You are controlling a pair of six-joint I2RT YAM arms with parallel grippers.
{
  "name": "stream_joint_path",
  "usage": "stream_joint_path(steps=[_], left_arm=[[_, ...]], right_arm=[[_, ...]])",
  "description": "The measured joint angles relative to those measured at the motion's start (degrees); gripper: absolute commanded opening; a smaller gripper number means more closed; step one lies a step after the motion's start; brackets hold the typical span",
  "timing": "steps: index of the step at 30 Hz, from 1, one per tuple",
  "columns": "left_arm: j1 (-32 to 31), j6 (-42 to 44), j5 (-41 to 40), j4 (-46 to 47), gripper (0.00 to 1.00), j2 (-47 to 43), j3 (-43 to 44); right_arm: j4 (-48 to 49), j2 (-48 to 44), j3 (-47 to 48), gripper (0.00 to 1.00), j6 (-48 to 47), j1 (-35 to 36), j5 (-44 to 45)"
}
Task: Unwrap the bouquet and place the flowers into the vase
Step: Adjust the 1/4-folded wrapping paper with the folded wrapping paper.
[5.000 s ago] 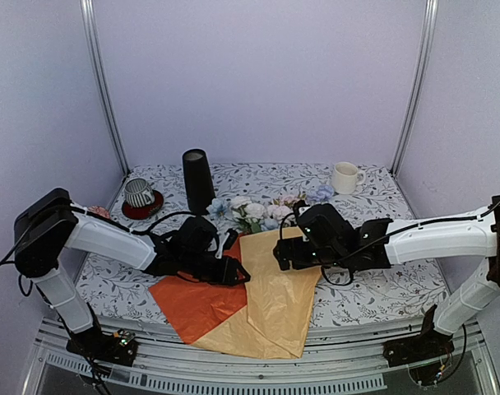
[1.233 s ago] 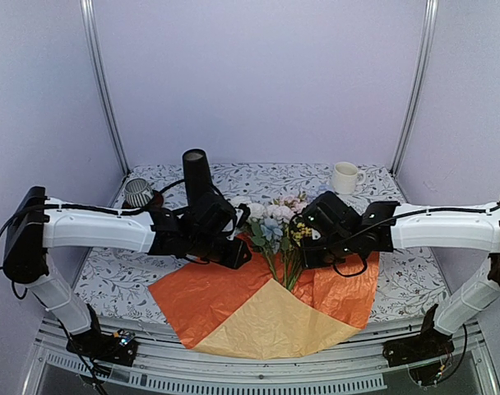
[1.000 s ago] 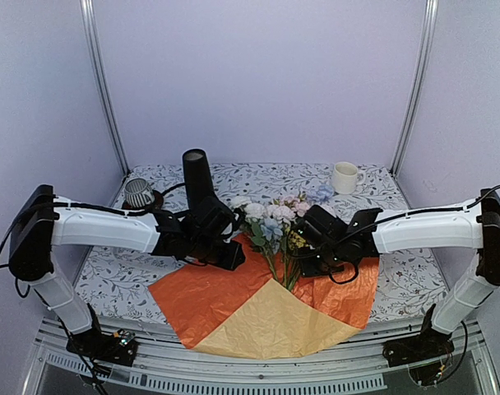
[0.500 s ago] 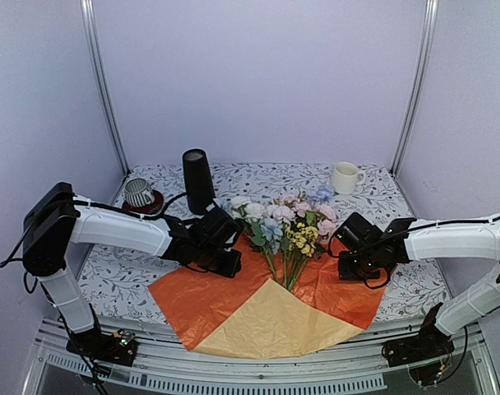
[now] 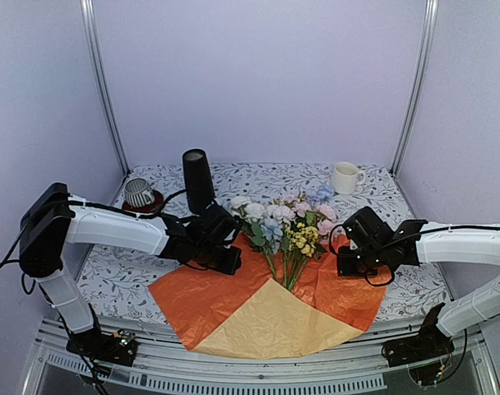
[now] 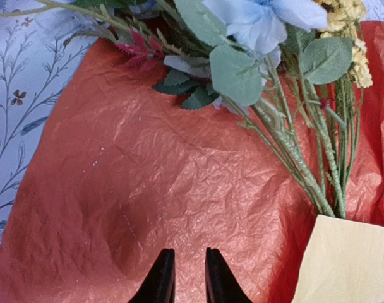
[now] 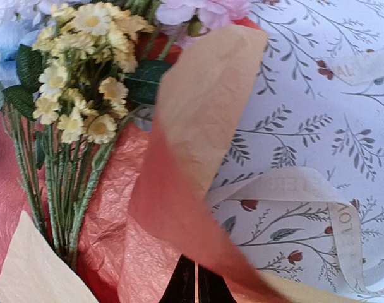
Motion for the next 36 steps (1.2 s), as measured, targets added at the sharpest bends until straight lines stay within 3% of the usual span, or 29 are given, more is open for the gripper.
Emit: stream_joint_path(steps=[3,8,36], left_arm=[[0.0,-0.1,-0.1,0.3,0.16,-1.1,0.0],[0.0,-0.5,-0.2,0.7,0.0,-1.4,0.0],[0.2,-2.3,-0.9,0.9,0.0,5.3,-0.2]], right_arm=[[2.2,0.1,0.0,0.07,-1.9,0.0,-2.4],[4.4,2.5,0.1,0.07,-3.6,0.0,-4.9],[-3.1,3.9,-6.5,0.07,9.2,0.0,4.4]])
